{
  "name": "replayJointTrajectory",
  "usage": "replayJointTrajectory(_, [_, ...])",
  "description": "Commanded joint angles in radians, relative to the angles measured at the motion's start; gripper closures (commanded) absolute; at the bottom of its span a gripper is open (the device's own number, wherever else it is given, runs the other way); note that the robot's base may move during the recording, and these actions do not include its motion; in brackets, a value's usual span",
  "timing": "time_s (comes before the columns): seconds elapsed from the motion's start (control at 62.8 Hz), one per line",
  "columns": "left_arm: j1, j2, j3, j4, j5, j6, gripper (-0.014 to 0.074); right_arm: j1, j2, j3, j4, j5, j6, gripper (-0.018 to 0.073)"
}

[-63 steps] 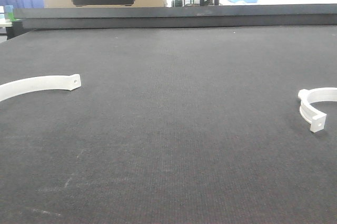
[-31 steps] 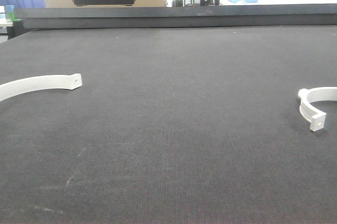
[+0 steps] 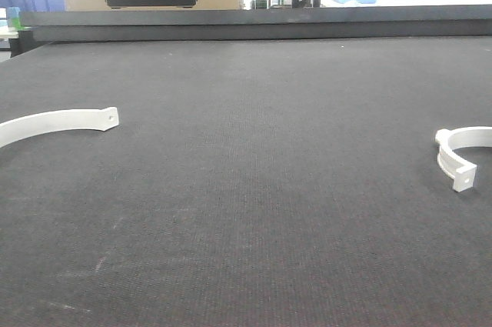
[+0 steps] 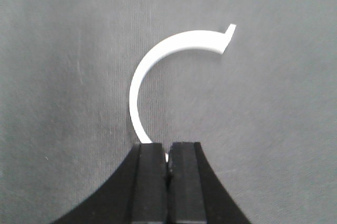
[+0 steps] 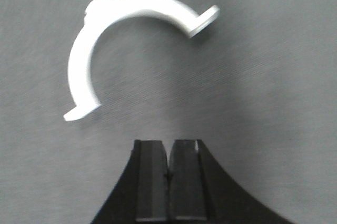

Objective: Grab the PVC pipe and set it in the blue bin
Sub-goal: 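Lower the right gripper onto the other white PVC clamp piece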

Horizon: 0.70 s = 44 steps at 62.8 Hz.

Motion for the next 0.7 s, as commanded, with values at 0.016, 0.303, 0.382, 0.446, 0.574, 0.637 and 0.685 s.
replayJointTrajectory(0.016, [-0.004,0.039,-0.007,-0.005,0.017,0.0,0.0708,0.001,0.07,-0.006,0.054,0.0,-0.003,0.0727])
replayJointTrajectory(0.303, [-0.004,0.048,-0.007,-0.005,0.02,0.0,0.0708,0.148,0.199,-0.148,-0.098,0.07,0.146,0.0709])
replayJointTrajectory(0.382, [-0.004,0.048,-0.007,-0.005,0.02,0.0,0.0708,0.216,0.232,-0.209,-0.173,0.077,0.255,0.0709])
replayJointTrajectory(0.446, [-0.004,0.048,-0.007,-0.005,0.025,0.0,0.0708,0.259,0.263,-0.243,-0.203,0.073,0.303,0.0709])
replayJointTrajectory(0.574, [-0.004,0.048,-0.007,-0.005,0.049,0.0,0.0708,0.279,0.323,-0.285,-0.165,0.061,0.324,0.0711])
replayJointTrajectory(0.637, [-0.004,0.048,-0.007,-0.005,0.066,0.0,0.0708,0.279,0.354,-0.3,-0.146,0.073,0.324,0.0711])
replayJointTrajectory(0.685, [-0.004,0.048,-0.007,-0.005,0.071,0.0,0.0708,0.281,0.374,-0.311,-0.146,0.077,0.324,0.0711])
